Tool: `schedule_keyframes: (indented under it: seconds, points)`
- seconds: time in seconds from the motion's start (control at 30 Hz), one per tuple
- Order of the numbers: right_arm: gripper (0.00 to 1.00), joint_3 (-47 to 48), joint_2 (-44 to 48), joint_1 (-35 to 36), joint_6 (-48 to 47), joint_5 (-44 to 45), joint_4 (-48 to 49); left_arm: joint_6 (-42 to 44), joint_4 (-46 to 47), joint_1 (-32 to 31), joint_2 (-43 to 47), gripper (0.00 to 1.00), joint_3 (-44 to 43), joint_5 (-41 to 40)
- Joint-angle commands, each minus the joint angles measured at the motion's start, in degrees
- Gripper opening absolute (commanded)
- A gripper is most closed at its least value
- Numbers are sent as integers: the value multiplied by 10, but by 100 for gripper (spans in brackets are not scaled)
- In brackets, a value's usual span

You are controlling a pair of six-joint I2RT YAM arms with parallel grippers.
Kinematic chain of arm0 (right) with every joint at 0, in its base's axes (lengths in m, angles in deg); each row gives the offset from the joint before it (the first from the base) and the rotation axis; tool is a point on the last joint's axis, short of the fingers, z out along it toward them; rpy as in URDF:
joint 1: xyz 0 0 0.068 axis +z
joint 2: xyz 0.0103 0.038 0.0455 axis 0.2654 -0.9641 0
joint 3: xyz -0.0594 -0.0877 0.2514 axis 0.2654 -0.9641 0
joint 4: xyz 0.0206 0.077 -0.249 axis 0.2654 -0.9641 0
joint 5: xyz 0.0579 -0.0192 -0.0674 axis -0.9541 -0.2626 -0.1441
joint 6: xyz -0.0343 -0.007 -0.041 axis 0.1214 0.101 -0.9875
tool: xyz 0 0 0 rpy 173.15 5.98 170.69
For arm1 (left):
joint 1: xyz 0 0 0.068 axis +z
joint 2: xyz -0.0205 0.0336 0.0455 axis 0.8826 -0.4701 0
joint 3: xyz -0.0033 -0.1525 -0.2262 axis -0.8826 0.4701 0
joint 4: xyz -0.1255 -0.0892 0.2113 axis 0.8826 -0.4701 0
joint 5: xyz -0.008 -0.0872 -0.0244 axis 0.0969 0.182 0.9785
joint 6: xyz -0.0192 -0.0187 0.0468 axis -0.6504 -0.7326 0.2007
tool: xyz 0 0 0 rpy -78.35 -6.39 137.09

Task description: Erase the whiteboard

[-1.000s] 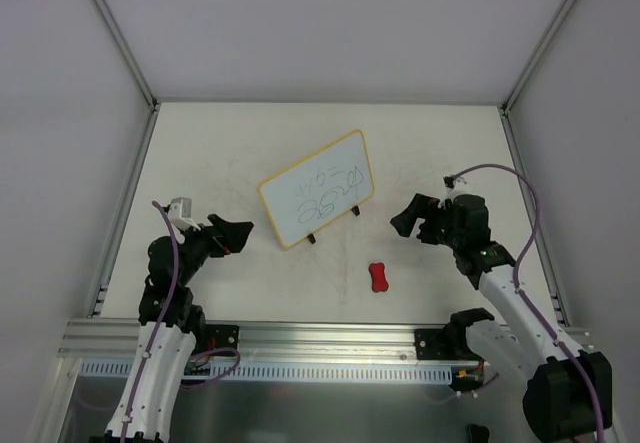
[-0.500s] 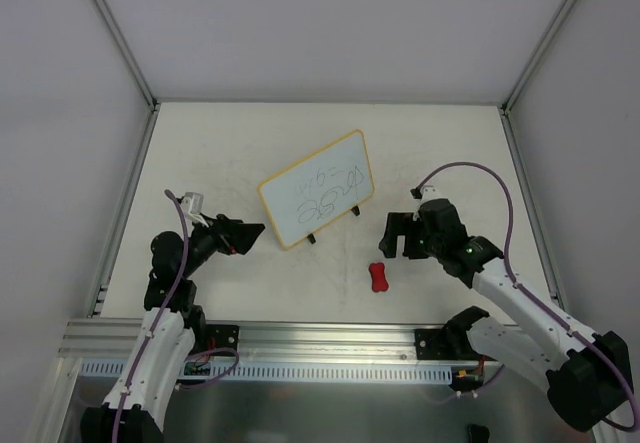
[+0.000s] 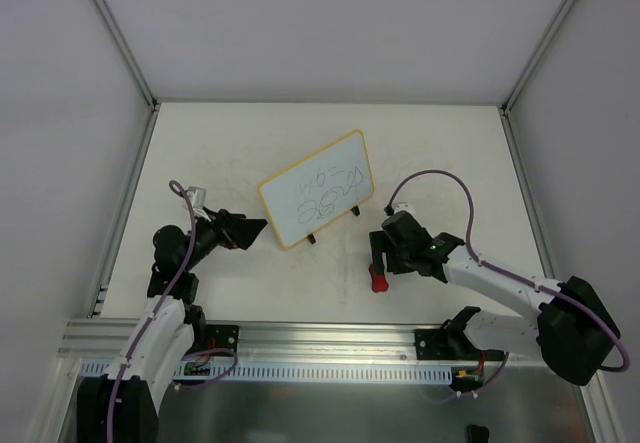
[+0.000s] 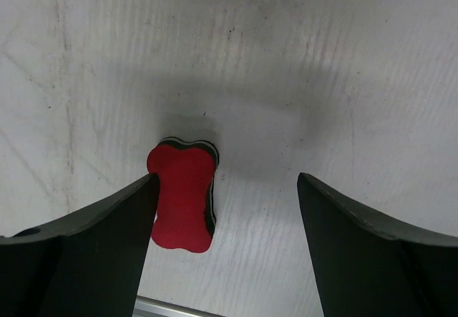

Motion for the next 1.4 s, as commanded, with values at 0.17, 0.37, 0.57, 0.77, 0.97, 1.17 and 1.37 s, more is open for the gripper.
schedule_keyframes:
  seconds: [0.17,0.37,0.57,0.77,0.97,1.17,1.37]
  points:
    - [79,5,19,38,67,39,-2,27,124,-4,-78,99,-43,20]
    - [76,10,8,71,101,49,-6,26,152,-6,-99,99,-43,37]
    - [70,26,-53,101,121,63,-8,36,152,-8,-94,99,-42,43]
    - [65,37,-80,112,133,72,-19,37,154,-10,-105,99,-43,48]
    - [52,39,-78,116,135,82,-27,38,154,-10,-97,99,-39,45]
    - [45,41,-82,120,142,92,-39,39,154,-10,-97,99,-38,44]
    - [47,53,-89,134,149,107,-62,38,154,-11,-96,99,-39,45]
